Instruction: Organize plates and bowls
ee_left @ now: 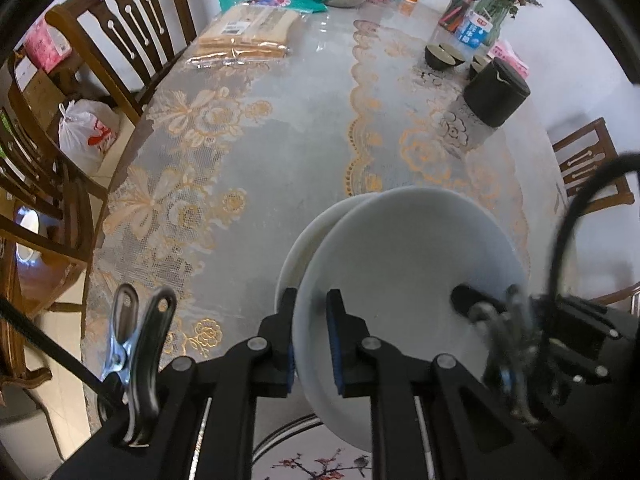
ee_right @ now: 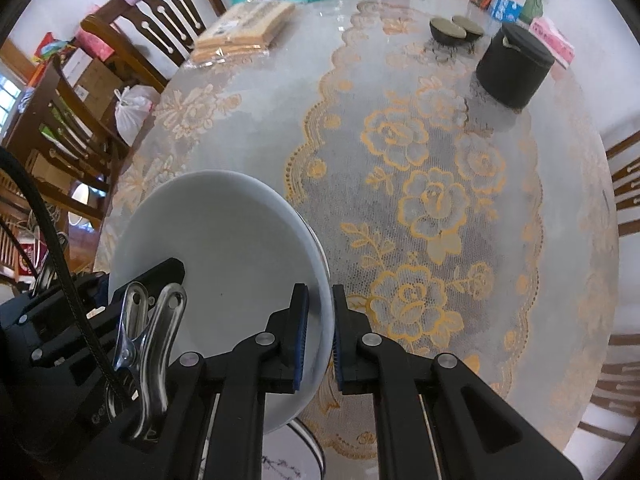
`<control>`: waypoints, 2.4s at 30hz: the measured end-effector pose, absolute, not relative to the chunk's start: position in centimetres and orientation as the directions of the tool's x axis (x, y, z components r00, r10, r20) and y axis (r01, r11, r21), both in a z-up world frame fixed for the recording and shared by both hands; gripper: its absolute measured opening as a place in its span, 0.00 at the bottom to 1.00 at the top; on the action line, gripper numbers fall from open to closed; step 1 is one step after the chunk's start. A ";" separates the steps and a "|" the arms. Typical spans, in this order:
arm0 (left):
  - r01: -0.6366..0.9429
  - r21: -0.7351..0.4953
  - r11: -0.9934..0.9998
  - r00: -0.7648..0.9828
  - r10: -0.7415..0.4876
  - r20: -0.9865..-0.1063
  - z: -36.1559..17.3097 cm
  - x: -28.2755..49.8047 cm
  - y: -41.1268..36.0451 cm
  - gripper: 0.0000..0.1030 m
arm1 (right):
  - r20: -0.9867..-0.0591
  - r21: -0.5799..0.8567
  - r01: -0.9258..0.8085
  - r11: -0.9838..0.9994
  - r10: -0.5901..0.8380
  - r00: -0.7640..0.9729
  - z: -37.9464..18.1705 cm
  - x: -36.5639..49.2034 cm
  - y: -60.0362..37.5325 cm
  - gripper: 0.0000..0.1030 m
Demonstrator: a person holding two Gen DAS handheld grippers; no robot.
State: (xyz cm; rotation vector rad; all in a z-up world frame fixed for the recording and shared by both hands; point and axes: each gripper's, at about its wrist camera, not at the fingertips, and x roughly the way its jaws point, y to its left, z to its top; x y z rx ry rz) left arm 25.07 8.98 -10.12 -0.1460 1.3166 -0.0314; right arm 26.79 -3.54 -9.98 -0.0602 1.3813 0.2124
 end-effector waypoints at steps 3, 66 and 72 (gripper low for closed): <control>-0.066 -0.149 0.987 0.249 -0.128 -0.960 -10.1 25.1 9.2 0.20 | -0.978 0.104 -0.168 0.980 0.132 0.161 -10.0 26.9 -3.6 0.15; -0.147 -0.145 0.978 0.258 -0.104 -0.961 -12.3 24.8 11.2 0.87 | -0.949 0.281 -0.085 0.956 0.290 0.122 -12.6 27.2 -6.0 0.35; -0.203 -0.197 0.959 0.207 -0.154 -0.966 -14.1 25.7 12.0 0.88 | -0.937 0.332 -0.051 0.942 0.336 0.092 -14.1 28.6 -6.3 0.39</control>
